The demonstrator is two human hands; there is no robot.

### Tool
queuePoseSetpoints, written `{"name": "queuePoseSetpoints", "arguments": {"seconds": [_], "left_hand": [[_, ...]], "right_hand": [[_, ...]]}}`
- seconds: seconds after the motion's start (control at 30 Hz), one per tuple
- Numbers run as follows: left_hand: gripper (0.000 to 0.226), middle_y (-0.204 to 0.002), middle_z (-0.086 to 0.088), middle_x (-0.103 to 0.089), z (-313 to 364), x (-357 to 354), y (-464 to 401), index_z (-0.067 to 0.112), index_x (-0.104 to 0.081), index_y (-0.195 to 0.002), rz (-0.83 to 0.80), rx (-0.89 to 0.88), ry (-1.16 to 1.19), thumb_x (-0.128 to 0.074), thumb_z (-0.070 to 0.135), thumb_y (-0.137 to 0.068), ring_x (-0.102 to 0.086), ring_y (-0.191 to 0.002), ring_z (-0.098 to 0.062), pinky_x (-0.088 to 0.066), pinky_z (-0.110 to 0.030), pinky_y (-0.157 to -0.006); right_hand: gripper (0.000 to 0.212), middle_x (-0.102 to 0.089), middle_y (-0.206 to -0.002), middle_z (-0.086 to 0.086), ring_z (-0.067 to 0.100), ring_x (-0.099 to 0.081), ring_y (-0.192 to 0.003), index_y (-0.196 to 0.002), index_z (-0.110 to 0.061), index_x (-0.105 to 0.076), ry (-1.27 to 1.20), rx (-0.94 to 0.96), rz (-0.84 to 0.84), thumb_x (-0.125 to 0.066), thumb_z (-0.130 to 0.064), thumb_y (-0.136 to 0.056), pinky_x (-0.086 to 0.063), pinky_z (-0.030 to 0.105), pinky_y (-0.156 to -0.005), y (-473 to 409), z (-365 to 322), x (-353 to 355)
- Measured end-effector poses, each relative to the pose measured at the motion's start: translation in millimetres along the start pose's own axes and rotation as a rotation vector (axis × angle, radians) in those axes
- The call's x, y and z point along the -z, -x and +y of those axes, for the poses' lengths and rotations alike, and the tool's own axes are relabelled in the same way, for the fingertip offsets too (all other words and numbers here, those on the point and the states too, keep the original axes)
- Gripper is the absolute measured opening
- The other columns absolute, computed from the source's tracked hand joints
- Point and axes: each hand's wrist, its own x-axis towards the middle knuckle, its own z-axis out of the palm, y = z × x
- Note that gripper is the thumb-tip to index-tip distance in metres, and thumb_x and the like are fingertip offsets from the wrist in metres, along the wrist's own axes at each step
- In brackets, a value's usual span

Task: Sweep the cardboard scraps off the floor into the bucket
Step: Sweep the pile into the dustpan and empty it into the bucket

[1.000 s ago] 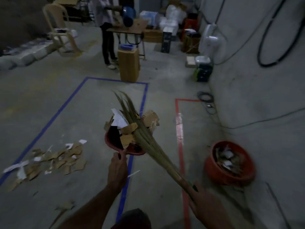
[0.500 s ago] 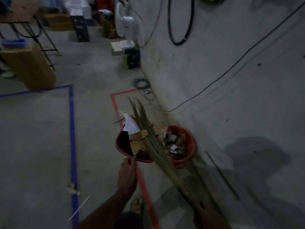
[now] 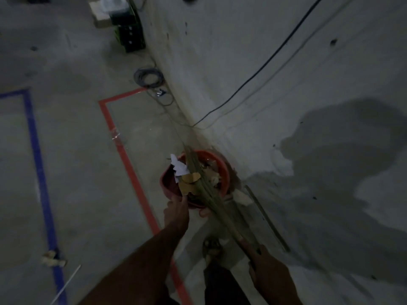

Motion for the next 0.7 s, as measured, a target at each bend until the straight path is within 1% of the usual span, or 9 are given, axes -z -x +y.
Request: {"name": "queuePoseSetpoints", "arguments": {"seconds": [0.07, 0.13, 0.2, 0.3, 0.37, 0.47, 0.57, 0.63, 0.7], "left_hand": [[0.060, -0.145, -0.018, -0.038, 17.1, 1.4, -23.5, 0.017, -0.024, -0.156, -0.036, 0.035, 0.014, -0.044, 0.010, -0.100, -0.048, -0.121, -0.037, -0.045, -0.046, -0.095], [0.044, -0.146, -0.019, -0.039, 29.6, 3.7, -40.5, 0.016, -0.035, -0.148, -0.042, 0.026, -0.012, -0.038, 0.016, -0.104, -0.047, -0.125, -0.038, -0.043, -0.047, -0.101], [0.041, -0.146, -0.018, -0.040, 38.7, 5.5, -53.0, 0.017, -0.039, -0.147, -0.054, 0.005, -0.132, -0.036, 0.019, -0.105, -0.049, -0.126, -0.038, -0.043, -0.045, -0.099], [0.040, -0.144, -0.017, -0.046, 48.8, 18.5, -60.4, 0.018, -0.043, -0.145, -0.064, 0.054, -0.246, -0.036, 0.019, -0.106, -0.057, -0.122, -0.035, -0.047, -0.040, -0.093], [0.037, -0.137, -0.014, -0.052, 49.5, 22.8, -59.1, 0.018, -0.049, -0.140, -0.021, 0.058, -0.289, -0.036, 0.019, -0.106, -0.061, -0.117, -0.032, -0.049, -0.037, -0.088], [0.032, -0.131, -0.011, -0.055, 48.5, 30.2, -52.2, 0.018, -0.052, -0.134, -0.019, 0.053, -0.340, -0.038, 0.021, -0.105, -0.063, -0.111, -0.030, -0.049, -0.036, -0.083], [0.031, -0.129, -0.009, -0.057, 44.1, 34.2, -43.3, 0.022, -0.056, -0.130, -0.037, 0.048, -0.373, -0.041, 0.021, -0.103, -0.065, -0.108, -0.029, -0.049, -0.036, -0.082], [0.024, -0.119, -0.009, -0.063, 41.8, 41.3, -36.4, 0.021, -0.063, -0.120, -0.012, 0.059, -0.366, -0.056, 0.023, -0.097, -0.069, -0.099, -0.027, -0.051, -0.033, -0.074], [0.027, -0.092, -0.009, -0.069, 45.6, 52.6, -26.3, 0.017, -0.073, -0.094, -0.070, 0.040, -0.316, -0.085, 0.028, -0.072, -0.070, -0.074, -0.025, -0.048, -0.028, -0.056]], "right_hand": [[0.087, -0.063, -0.105, 0.000, 0.011, -0.064, -0.066, -0.150, -0.052, -0.027, 0.003, 0.020, -0.029, -0.071, -0.028, -0.080, -0.035, 0.022, -0.049, -21.2, 13.6, 12.4], [0.060, -0.059, -0.123, -0.004, 0.011, -0.064, -0.084, -0.149, -0.054, -0.029, -0.029, 0.021, 0.039, -0.052, -0.032, -0.098, -0.031, 0.012, -0.056, -44.0, 29.6, 20.3], [0.056, -0.062, -0.117, -0.005, 0.010, -0.063, -0.072, -0.141, -0.046, -0.047, 0.022, 0.074, 0.048, -0.065, -0.029, -0.091, -0.018, 0.011, -0.046, -66.1, 41.2, 24.7], [0.058, -0.070, -0.084, -0.004, 0.004, -0.059, -0.049, -0.120, -0.038, -0.068, 0.159, 0.080, 0.057, -0.085, -0.028, -0.065, -0.004, 0.011, -0.044, -89.1, 61.8, 24.6], [0.058, -0.067, -0.076, -0.002, 0.006, -0.058, -0.049, -0.124, -0.035, -0.068, 0.202, 0.096, 0.079, -0.083, -0.025, -0.069, -0.016, 0.011, -0.043, -92.0, 70.1, 34.4], [0.046, -0.067, -0.081, 0.007, 0.018, -0.060, -0.050, -0.129, -0.027, -0.053, 0.145, 0.137, 0.135, -0.056, -0.018, -0.084, -0.042, 0.026, -0.041, -88.8, 85.4, 44.1], [0.039, -0.061, -0.073, -0.013, 0.004, -0.053, -0.048, -0.124, -0.047, -0.049, -0.181, 0.033, -0.093, -0.049, -0.029, -0.089, -0.035, 0.011, -0.041, -94.8, 97.3, 58.0], [0.038, -0.059, -0.073, -0.002, 0.011, -0.051, -0.046, -0.120, -0.031, -0.067, -0.272, 0.023, -0.151, -0.049, -0.022, -0.088, -0.039, 0.018, -0.041, -87.0, 91.7, 65.3], [0.035, -0.058, -0.085, 0.007, 0.018, -0.054, -0.057, -0.113, -0.023, -0.069, -0.174, 0.043, -0.068, -0.042, -0.016, -0.092, -0.041, 0.023, -0.050, -80.4, 89.8, 65.8]]}}
